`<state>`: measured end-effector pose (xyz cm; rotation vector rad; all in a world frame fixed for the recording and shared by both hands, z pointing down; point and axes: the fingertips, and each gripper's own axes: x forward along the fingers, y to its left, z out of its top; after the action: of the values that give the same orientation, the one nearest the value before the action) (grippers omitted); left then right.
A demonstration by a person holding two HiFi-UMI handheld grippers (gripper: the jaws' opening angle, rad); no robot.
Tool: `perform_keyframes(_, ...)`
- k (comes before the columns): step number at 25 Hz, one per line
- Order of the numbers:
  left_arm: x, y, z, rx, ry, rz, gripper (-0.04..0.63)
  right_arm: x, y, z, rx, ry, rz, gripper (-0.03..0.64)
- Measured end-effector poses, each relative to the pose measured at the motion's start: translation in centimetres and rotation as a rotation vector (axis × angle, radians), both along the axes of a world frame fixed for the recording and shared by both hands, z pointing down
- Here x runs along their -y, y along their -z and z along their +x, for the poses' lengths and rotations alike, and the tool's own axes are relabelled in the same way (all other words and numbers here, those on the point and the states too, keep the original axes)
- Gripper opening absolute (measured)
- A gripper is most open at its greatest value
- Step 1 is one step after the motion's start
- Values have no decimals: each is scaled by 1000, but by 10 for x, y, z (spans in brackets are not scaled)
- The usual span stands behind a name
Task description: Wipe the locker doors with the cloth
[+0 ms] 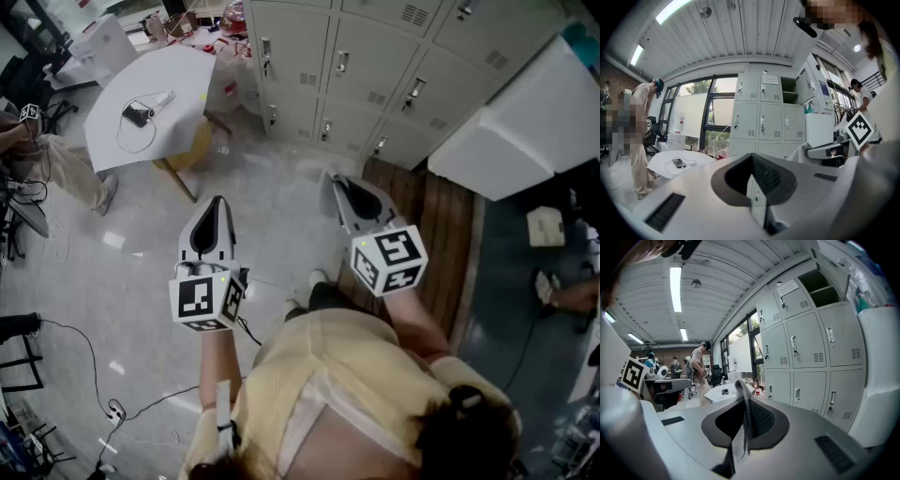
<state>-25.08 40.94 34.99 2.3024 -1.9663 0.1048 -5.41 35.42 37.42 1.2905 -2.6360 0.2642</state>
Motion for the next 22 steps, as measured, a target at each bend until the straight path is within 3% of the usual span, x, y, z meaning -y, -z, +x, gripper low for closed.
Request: perform_keyframes(22, 85, -8, 53, 0, -7, -13, 2, 78, -11, 27, 34, 43, -13, 14)
